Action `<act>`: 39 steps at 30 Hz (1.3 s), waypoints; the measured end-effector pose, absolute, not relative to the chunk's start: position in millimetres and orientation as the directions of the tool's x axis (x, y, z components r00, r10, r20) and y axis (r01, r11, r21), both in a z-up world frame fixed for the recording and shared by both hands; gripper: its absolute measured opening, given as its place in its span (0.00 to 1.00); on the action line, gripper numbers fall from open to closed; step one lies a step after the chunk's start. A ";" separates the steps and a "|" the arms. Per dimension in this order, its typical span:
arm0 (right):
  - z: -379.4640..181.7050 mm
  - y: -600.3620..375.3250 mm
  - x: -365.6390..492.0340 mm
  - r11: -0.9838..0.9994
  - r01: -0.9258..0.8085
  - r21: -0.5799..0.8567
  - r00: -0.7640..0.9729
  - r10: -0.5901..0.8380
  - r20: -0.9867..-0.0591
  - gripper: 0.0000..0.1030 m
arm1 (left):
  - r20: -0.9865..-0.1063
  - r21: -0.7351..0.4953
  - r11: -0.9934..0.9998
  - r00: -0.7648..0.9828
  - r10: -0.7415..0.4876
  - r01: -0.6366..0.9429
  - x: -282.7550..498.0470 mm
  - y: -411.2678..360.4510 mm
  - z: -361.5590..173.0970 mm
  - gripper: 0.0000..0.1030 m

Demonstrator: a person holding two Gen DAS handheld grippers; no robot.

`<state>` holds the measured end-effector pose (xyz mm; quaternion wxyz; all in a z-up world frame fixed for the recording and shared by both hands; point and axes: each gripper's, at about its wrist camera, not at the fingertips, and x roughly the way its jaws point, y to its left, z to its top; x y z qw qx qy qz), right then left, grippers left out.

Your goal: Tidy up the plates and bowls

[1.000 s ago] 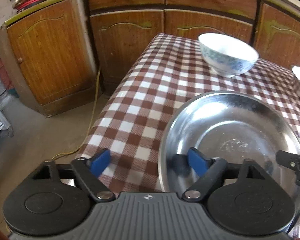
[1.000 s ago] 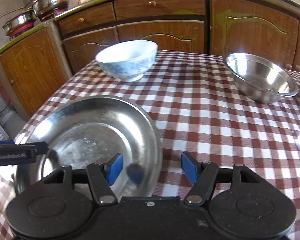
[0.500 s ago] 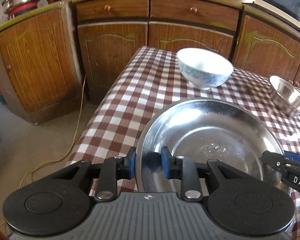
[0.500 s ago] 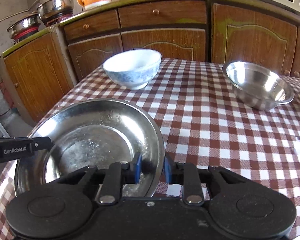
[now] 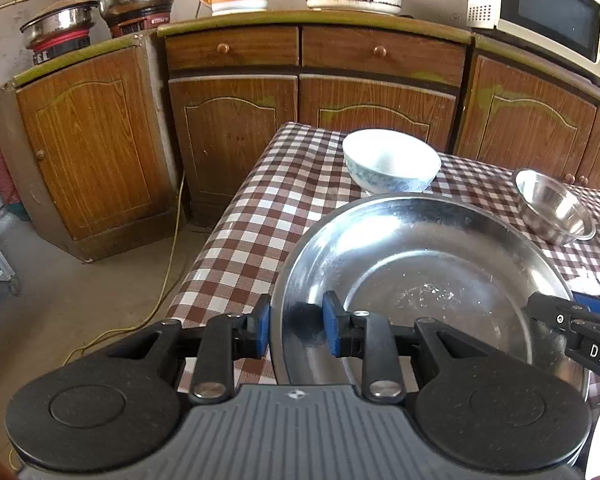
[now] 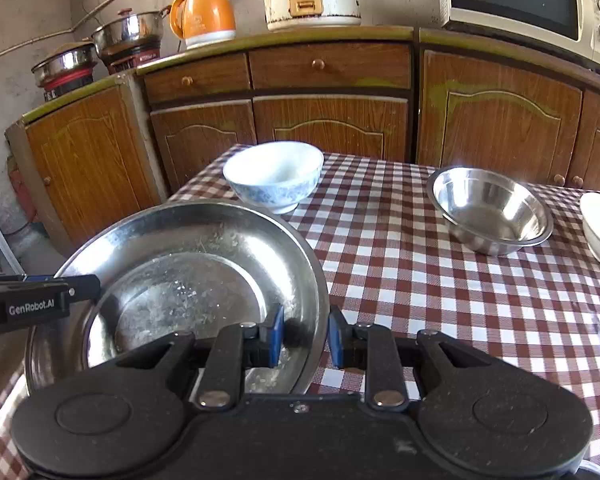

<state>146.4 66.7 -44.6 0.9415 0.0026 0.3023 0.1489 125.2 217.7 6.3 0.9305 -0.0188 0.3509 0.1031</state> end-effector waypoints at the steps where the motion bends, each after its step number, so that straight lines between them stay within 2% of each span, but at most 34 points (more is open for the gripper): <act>1: -41.6 65.7 143.5 0.955 -0.281 0.095 0.774 0.284 -0.566 0.29 | -0.654 0.038 0.977 0.734 0.181 -0.208 122.7 216.3 8.6 0.27; 15: -9.4 48.2 102.2 0.949 -0.301 0.091 0.796 0.303 -0.524 0.29 | -0.631 0.047 0.973 0.748 0.205 -0.227 87.7 196.5 37.3 0.28; 39: 5.0 22.0 47.1 0.950 -0.306 0.068 0.816 0.298 -0.495 0.29 | -0.620 0.054 0.972 0.756 0.211 -0.227 47.5 171.9 49.6 0.29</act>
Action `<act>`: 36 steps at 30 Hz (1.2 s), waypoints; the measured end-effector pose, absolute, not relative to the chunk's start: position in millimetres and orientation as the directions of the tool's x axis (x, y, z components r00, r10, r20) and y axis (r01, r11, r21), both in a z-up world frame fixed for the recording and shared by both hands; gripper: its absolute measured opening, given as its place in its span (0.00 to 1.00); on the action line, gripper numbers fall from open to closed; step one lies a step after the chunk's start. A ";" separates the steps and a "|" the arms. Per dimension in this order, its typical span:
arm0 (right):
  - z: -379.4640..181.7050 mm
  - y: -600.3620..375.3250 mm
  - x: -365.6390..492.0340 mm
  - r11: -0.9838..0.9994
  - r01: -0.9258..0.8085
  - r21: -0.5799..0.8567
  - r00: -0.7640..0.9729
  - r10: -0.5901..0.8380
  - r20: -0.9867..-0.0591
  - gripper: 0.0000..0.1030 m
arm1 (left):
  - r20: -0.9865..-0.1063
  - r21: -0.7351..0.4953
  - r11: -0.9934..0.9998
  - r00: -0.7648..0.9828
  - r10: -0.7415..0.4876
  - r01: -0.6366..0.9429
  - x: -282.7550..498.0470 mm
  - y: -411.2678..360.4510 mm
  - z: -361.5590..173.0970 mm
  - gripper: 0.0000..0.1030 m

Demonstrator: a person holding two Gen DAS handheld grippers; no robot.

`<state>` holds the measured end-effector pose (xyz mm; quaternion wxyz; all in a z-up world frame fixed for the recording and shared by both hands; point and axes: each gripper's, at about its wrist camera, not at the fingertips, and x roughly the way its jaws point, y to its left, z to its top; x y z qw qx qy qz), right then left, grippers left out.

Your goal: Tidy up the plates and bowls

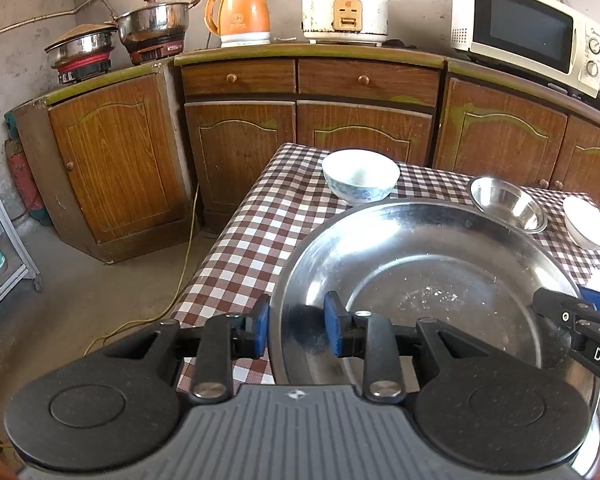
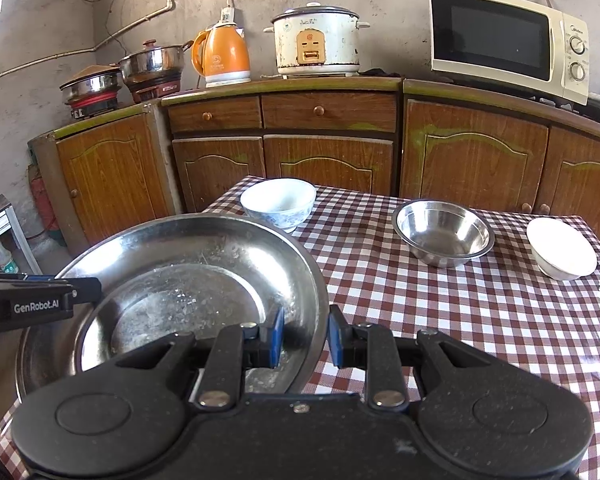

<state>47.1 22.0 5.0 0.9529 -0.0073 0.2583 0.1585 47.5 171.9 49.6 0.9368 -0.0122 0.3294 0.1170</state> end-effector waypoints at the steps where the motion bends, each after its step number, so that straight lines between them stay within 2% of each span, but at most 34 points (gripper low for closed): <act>1: 5.3 21.0 45.1 0.950 -0.305 0.070 0.817 0.299 -0.494 0.29 | -0.619 0.053 0.972 0.757 0.211 -0.228 46.4 171.3 50.1 0.29; 36: 10.1 -10.3 9.1 0.955 -0.285 0.086 0.830 0.290 -0.477 0.29 | -0.603 0.049 0.980 0.776 0.183 -0.192 25.7 145.2 53.1 0.30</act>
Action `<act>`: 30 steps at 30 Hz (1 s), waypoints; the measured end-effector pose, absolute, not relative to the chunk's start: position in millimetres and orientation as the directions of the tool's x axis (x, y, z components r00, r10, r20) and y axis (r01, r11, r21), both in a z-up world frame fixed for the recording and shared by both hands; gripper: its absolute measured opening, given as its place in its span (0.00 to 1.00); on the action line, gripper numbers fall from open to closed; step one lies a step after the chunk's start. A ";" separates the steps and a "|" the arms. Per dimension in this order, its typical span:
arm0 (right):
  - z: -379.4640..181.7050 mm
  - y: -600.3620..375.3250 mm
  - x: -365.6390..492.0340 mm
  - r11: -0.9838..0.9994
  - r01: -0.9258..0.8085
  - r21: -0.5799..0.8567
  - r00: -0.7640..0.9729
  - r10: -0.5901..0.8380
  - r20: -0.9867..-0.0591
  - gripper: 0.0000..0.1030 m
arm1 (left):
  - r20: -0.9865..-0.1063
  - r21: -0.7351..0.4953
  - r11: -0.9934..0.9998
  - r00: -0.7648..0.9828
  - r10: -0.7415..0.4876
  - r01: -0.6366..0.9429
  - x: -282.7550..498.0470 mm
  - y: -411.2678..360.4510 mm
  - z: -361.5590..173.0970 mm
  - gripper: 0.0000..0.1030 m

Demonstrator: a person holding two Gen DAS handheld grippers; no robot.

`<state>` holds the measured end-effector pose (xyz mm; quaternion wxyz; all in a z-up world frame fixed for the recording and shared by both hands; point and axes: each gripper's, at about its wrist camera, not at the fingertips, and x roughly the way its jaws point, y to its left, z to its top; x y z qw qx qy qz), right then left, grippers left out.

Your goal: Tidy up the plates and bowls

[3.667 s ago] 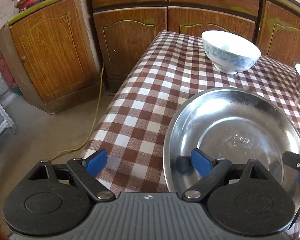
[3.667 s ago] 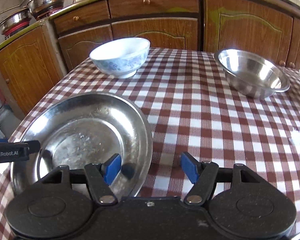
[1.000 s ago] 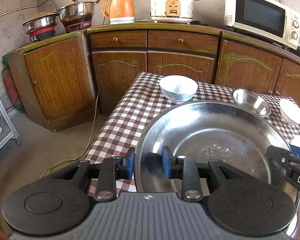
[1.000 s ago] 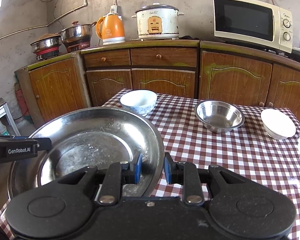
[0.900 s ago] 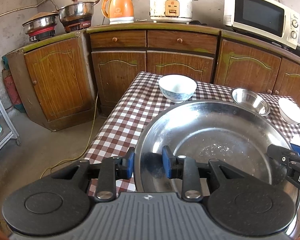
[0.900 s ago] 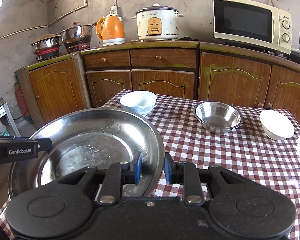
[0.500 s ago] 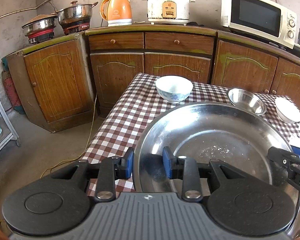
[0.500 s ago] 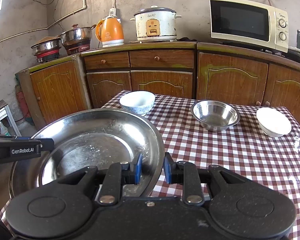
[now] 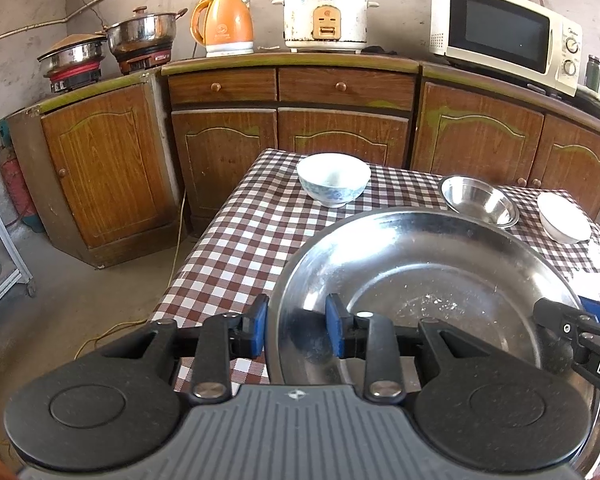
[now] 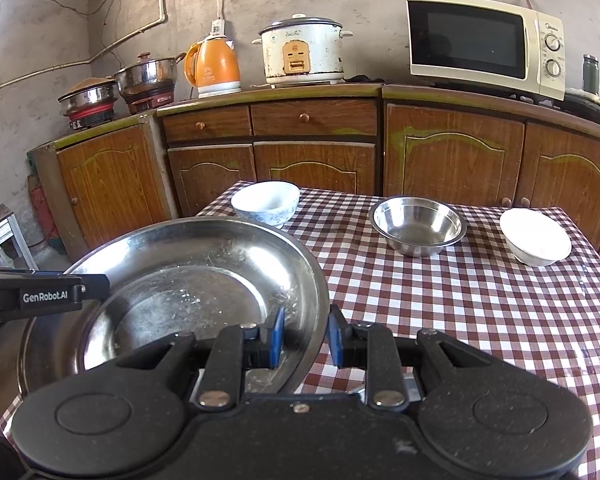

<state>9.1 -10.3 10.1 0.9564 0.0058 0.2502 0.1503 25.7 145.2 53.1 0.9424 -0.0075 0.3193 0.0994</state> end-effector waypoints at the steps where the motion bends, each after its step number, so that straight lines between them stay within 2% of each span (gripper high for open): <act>1: 10.0 -12.0 8.3 0.955 -0.283 0.087 0.830 0.289 -0.477 0.29 | -0.604 0.050 0.981 0.777 0.180 -0.189 25.6 144.3 52.8 0.30; 30: 6.6 -48.9 -6.5 0.966 -0.237 0.103 0.834 0.256 -0.489 0.29 | -0.609 0.050 0.992 0.784 0.123 -0.117 19.3 116.5 51.0 0.31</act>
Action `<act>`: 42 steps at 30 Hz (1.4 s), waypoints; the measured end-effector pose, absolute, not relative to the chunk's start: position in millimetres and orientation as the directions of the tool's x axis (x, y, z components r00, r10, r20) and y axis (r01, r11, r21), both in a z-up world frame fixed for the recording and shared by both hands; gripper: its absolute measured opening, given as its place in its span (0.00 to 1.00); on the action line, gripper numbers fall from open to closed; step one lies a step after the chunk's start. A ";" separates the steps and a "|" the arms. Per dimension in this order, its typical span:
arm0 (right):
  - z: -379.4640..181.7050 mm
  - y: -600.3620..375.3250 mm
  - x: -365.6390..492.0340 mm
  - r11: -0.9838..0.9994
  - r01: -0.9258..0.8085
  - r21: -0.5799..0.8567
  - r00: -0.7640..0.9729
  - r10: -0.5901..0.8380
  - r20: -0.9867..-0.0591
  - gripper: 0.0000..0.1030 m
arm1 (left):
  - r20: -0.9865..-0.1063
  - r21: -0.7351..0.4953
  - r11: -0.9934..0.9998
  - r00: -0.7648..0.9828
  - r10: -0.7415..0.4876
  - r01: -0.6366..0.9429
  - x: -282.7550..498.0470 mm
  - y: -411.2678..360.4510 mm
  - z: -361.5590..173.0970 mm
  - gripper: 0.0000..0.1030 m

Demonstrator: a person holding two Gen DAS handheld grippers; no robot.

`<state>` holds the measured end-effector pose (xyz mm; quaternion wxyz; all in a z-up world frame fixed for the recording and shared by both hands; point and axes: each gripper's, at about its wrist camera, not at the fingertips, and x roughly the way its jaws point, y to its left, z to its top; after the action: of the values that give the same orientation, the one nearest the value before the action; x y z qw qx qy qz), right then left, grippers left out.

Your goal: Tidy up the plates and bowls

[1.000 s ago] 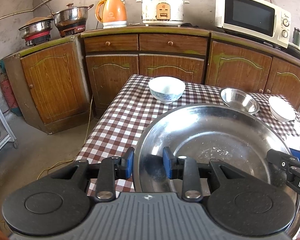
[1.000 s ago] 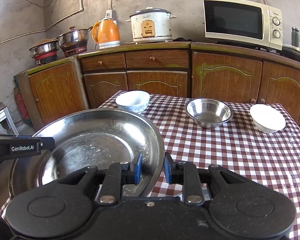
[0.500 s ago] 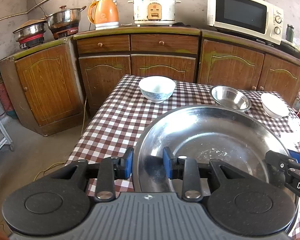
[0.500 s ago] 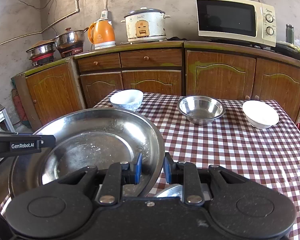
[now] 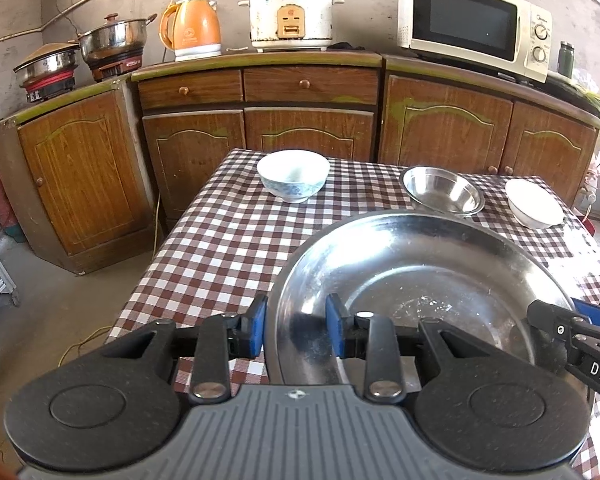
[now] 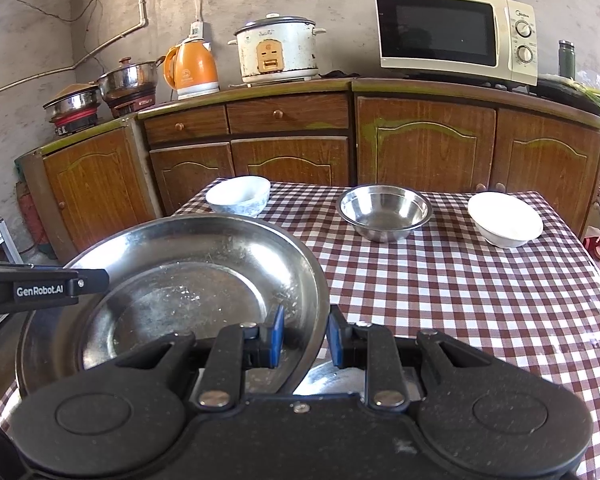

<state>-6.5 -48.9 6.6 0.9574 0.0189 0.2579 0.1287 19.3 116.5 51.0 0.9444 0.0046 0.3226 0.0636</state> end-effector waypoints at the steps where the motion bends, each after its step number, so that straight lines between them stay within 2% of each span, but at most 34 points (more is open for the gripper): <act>1: 6.2 -50.7 -7.2 0.967 -0.235 0.103 0.834 0.255 -0.489 0.29 | -0.609 0.050 0.992 0.784 0.120 -0.114 19.0 115.4 50.7 0.31; 42: -12.0 -118.3 -31.3 0.985 -0.117 0.123 0.836 0.165 -0.523 0.29 | -0.647 0.053 0.998 0.763 0.022 0.016 14.2 58.1 31.6 0.32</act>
<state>-31.3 -118.3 -12.0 0.9571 0.0432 0.2768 0.0738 14.2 58.1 31.6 0.9383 0.0277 0.3446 0.0014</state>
